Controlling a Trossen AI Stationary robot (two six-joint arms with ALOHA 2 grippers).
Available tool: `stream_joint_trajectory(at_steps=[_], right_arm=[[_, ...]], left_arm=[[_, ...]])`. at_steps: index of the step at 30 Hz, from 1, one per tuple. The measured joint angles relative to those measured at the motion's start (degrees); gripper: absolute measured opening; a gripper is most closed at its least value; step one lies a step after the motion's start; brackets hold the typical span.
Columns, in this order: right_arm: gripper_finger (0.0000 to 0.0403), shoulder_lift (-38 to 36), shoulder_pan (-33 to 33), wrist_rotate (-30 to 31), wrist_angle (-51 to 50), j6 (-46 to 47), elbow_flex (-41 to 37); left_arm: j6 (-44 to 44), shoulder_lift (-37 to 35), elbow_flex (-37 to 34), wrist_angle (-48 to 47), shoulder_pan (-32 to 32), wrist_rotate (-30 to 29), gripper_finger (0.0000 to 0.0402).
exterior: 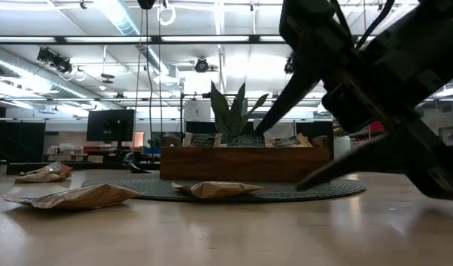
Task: Pick & Place Tea
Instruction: Put the brown tea bag into the left section of the wooden organizer
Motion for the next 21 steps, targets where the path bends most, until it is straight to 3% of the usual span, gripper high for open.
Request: stream_joint_trajectory(at_steps=[21], right_arm=[[0.0208, 0.94, -3.62, -4.29, 2.42, -2.79, 0.09]], left_arm=[[-0.42, 0.02, 0.00, -0.20, 0.09, -1.03, 0.0005]])
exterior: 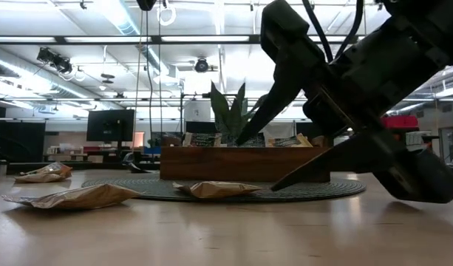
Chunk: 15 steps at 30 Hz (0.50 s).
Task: Pick & Place Tea
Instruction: Put the brown tea bag into the left section of the wooden organizer
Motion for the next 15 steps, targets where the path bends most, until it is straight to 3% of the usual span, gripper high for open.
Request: stream_joint_trajectory(at_steps=[15], right_arm=[[0.0207, 0.00, -0.66, -2.60, -8.11, -2.78, 4.54]], left_arm=[[-0.03, 0.00, 0.00, 0.02, 0.00, -0.39, 0.0005]])
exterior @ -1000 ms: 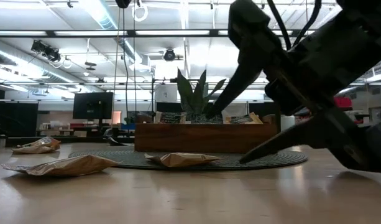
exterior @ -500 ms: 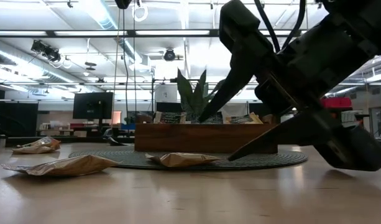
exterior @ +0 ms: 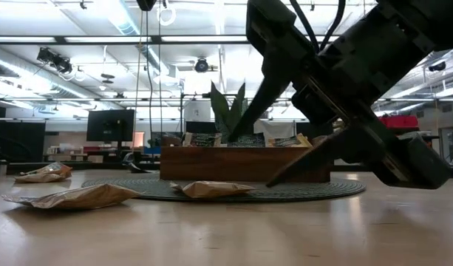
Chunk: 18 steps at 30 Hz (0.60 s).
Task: Pick & Place Tea
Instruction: Put the brown tea bag into the left section of the wooden organizer
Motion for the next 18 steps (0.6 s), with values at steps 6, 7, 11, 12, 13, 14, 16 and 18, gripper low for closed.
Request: stream_joint_trajectory(at_steps=[6, 7, 11, 12, 13, 14, 16, 18], right_arm=[[0.0207, 0.00, 0.17, 0.02, -1.68, 1.25, 0.00], [0.0207, 0.00, 0.03, 0.15, -1.56, 1.25, 0.00], [0.0207, 0.00, -0.96, 0.19, -0.47, -0.04, 0.00], [0.0207, 0.01, -1.12, 0.19, -0.53, -0.13, 0.00], [0.0207, 0.10, -1.26, 0.19, -0.64, -0.05, 0.00], [0.0207, 0.57, -1.33, 0.14, -0.06, -0.05, 0.02], [0.0207, 1.82, -1.28, -0.91, 1.72, -0.05, 0.02], [0.0207, 3.38, -1.01, -2.37, 5.30, -0.10, 0.45]], left_arm=[[-0.01, 0.00, 0.00, 0.00, -0.02, 0.00, 0.0005], [0.01, 0.00, 0.00, 0.00, -0.02, 0.00, 0.0005], [-0.01, 0.00, 0.00, 0.02, -0.01, 0.00, 0.0005], [-0.01, 0.00, 0.00, 0.02, -0.02, -0.01, 0.0005], [-0.01, 0.00, 0.00, 0.02, 0.00, -0.02, 0.0005], [-0.01, 0.00, 0.00, 0.02, 0.00, -0.02, 0.0005], [-0.01, 0.00, 0.00, 0.07, -0.02, -0.01, 0.0005], [-0.01, 0.00, 0.00, 0.07, -0.01, -0.01, 0.0005]])
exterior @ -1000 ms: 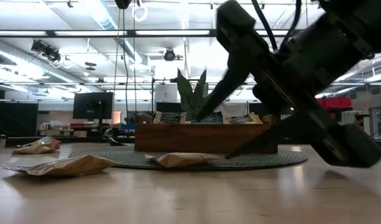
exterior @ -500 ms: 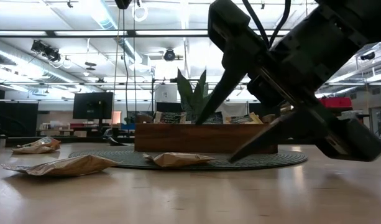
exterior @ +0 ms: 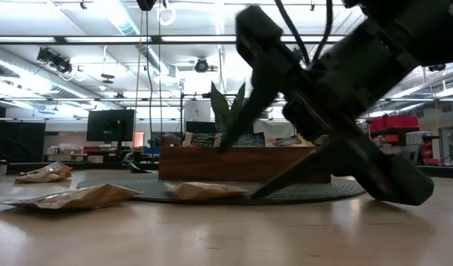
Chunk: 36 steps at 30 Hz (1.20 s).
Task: Pick & Place Tea
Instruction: Put the brown tea bag into the left section of the wooden organizer
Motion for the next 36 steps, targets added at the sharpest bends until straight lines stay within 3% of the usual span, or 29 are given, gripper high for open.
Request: stream_joint_trajectory(at_steps=[5, 12, 16, 24, 36], right_arm=[[0.0207, 2.54, 0.34, -0.78, 0.86, -0.54, 3.38], [0.0199, 2.94, -1.57, -3.67, -5.84, -6.15, 6.98], [0.0159, 2.94, -2.56, -4.06, -7.06, -7.72, 6.98], [0.0010, 2.98, -3.37, -1.89, -6.78, -11.96, 6.98], [0.0002, -1.57, -2.47, 0.38, -6.85, -17.27, 6.98]], left_arm=[[0.00, 0.02, 0.00, -0.04, -0.01, 0.00, 0.0005], [0.02, 0.02, 0.00, -0.11, -0.01, -0.01, 0.0005], [0.02, 0.02, 0.00, -0.13, -0.01, 0.01, 0.0005], [-0.35, 0.02, 0.00, -0.17, -0.01, 0.01, 0.0005], [-0.36, 0.02, 0.00, -0.17, -0.01, 0.00, 0.0005]])
